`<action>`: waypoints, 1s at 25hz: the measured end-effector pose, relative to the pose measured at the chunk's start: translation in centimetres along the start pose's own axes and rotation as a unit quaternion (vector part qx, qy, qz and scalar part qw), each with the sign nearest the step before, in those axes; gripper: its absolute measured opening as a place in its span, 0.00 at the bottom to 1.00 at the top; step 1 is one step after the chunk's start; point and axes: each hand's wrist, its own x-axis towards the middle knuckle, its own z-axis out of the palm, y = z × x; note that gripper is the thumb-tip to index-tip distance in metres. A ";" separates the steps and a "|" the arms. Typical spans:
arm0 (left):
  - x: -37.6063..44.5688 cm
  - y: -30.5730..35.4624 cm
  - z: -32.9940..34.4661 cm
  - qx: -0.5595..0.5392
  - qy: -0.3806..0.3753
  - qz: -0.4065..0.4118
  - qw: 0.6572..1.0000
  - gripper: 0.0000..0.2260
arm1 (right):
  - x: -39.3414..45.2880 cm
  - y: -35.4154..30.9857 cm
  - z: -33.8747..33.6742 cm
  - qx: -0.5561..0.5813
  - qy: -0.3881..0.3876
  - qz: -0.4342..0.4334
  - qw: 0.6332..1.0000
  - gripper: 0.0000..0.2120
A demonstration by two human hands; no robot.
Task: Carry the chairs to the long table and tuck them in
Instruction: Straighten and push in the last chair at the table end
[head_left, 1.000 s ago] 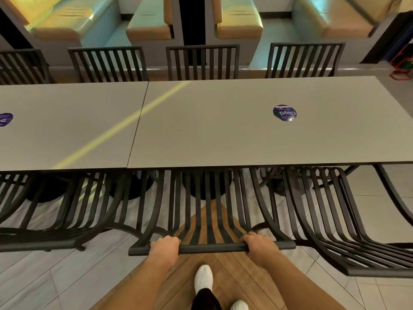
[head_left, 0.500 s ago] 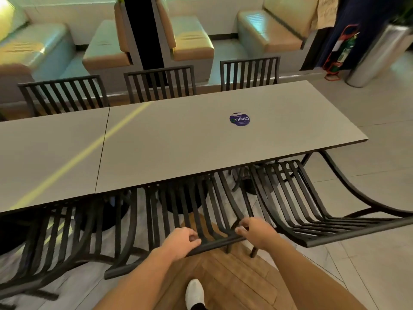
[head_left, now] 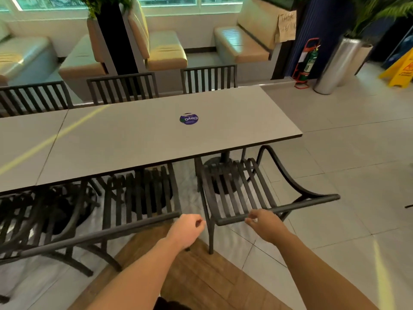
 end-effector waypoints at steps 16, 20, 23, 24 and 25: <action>8.7 14.8 9.6 0.048 -0.009 0.031 0.998 0.17 | 2.0 17.0 -7.7 -0.018 0.018 0.041 0.999 0.18; 11.0 14.2 10.7 0.061 -0.063 0.025 0.996 0.19 | 4.4 18.1 -9.1 -0.028 0.026 0.041 0.998 0.17; 12.1 13.1 12.0 0.092 -0.086 0.019 0.992 0.20 | 6.7 19.0 -10.0 -0.055 0.033 0.027 0.998 0.20; 12.3 12.8 12.3 0.100 -0.088 0.012 0.991 0.20 | 7.5 19.3 -10.2 -0.058 0.033 0.022 0.998 0.21; 12.5 12.5 12.6 0.108 -0.091 0.004 0.990 0.20 | 8.0 19.6 -10.3 -0.063 0.026 0.020 0.997 0.22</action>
